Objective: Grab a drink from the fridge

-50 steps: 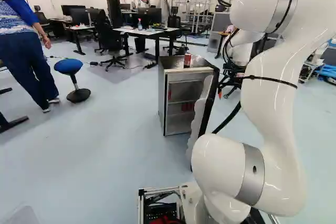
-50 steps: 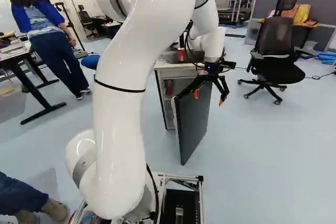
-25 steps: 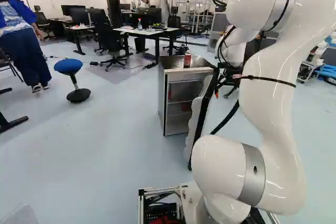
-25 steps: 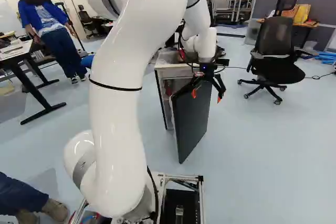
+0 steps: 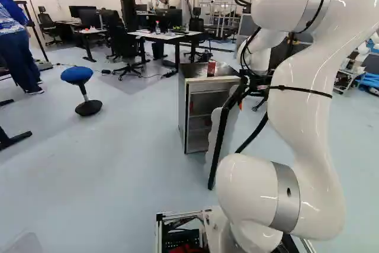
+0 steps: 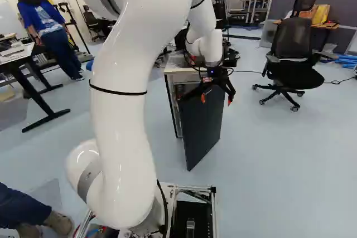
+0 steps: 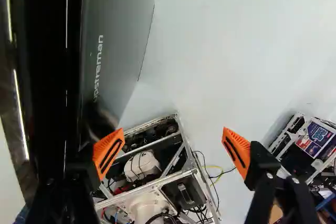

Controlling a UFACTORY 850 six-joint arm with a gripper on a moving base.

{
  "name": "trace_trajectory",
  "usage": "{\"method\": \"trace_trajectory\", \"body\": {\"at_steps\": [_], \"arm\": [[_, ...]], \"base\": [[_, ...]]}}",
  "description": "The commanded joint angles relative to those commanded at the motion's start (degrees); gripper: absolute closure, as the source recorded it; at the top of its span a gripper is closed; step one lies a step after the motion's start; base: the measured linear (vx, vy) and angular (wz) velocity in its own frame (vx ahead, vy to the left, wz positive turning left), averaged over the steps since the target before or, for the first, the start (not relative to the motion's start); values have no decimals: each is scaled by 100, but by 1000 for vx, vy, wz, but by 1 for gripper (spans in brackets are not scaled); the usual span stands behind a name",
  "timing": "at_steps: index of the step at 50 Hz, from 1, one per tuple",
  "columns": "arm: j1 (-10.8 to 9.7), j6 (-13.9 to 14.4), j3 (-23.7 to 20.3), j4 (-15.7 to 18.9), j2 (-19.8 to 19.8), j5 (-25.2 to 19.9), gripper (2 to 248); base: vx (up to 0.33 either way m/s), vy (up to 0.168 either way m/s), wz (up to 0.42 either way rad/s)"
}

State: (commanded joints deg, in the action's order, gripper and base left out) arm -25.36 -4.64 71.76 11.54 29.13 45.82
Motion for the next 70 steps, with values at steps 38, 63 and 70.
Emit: {"method": "trace_trajectory", "body": {"at_steps": [38, 63, 70], "arm": [[426, 0, -302, 182, -201, -691, 3], [706, 0, -476, 221, -321, -1131, 3], [782, 0, -519, 221, -352, -1249, 3]], "base": [[0, 0, 0], [0, 0, 0], [0, 0, 0]]}}
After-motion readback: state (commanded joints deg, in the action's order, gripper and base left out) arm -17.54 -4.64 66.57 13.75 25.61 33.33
